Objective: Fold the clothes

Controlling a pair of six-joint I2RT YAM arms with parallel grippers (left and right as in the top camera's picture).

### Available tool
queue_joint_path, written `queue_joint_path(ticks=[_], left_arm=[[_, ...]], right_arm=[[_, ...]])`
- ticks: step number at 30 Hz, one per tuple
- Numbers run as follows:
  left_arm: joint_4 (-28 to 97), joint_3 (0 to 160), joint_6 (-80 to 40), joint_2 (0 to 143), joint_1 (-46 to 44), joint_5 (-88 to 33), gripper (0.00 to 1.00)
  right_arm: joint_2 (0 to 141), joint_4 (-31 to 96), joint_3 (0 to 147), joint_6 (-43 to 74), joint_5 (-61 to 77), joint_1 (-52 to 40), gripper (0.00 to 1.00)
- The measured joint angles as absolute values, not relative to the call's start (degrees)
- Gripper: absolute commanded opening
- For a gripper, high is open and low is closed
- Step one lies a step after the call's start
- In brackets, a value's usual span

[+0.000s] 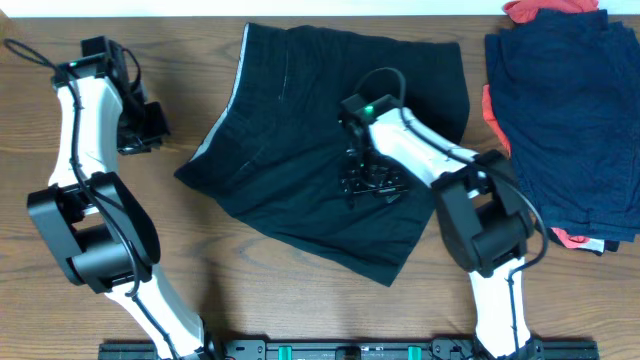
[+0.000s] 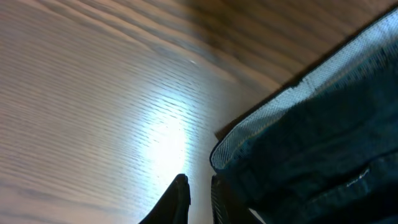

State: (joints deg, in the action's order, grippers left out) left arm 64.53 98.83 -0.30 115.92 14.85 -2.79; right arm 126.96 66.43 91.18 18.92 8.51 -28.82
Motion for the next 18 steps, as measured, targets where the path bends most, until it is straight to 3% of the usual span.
queue_joint_path(ticks=[13, 18], left_arm=[[69.8, 98.8, 3.6, 115.9, 10.1, -2.8, 0.17], [70.1, 98.8, 5.6, 115.9, 8.9, -2.8, 0.17]], right_arm=[[126.2, 62.0, 92.2, 15.9, 13.8, -9.3, 0.83], [126.3, 61.8, 94.1, 13.2, 15.8, -5.9, 0.86]])
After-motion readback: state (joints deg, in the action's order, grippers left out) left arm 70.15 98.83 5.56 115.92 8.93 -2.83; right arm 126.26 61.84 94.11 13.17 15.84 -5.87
